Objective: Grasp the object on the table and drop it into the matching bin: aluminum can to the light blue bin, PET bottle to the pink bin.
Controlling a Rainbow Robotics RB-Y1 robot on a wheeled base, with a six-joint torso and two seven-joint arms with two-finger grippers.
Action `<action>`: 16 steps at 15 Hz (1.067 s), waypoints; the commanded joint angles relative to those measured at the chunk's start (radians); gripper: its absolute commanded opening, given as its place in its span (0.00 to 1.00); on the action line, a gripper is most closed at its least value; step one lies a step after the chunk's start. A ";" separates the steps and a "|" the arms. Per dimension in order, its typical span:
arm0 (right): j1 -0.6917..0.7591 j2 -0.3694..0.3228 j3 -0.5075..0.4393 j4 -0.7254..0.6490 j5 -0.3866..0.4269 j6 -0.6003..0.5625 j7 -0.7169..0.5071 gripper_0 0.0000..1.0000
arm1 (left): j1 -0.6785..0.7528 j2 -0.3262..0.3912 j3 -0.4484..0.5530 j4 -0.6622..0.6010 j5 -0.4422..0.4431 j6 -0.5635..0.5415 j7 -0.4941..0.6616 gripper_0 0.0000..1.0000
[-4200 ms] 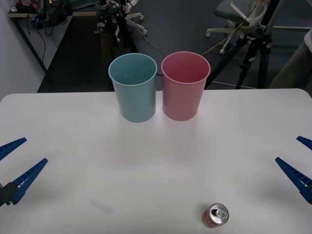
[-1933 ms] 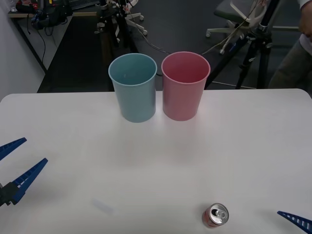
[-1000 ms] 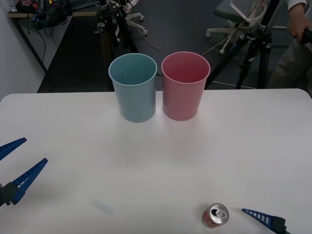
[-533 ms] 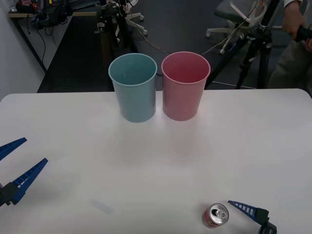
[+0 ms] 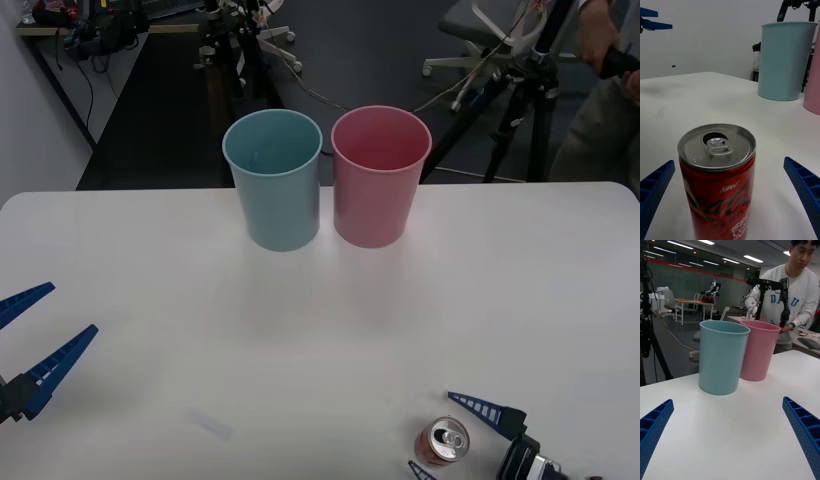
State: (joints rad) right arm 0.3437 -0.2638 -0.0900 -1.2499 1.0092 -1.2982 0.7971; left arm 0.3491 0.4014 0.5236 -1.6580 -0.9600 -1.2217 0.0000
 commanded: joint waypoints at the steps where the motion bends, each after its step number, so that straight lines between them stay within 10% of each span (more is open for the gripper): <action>1: 0.000 0.000 0.022 -0.020 -0.009 0.031 -0.006 1.00 | 0.000 0.000 0.000 0.000 0.000 0.000 0.000 1.00; 7: -0.008 0.002 0.042 -0.028 -0.012 0.054 -0.015 1.00 | 0.000 0.000 0.000 0.000 0.000 0.000 0.000 1.00; 9: -0.006 0.000 0.044 -0.028 -0.012 0.056 -0.015 0.00 | 0.000 0.000 0.000 0.000 0.000 0.000 0.000 1.00; 16: -0.006 0.000 0.047 -0.028 -0.014 0.056 -0.015 0.00 | 0.000 0.000 0.000 0.000 0.000 0.000 0.000 1.00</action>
State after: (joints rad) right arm 0.3372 -0.2629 -0.0429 -1.2777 0.9966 -1.2424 0.7821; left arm 0.3491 0.4014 0.5236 -1.6580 -0.9599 -1.2217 0.0000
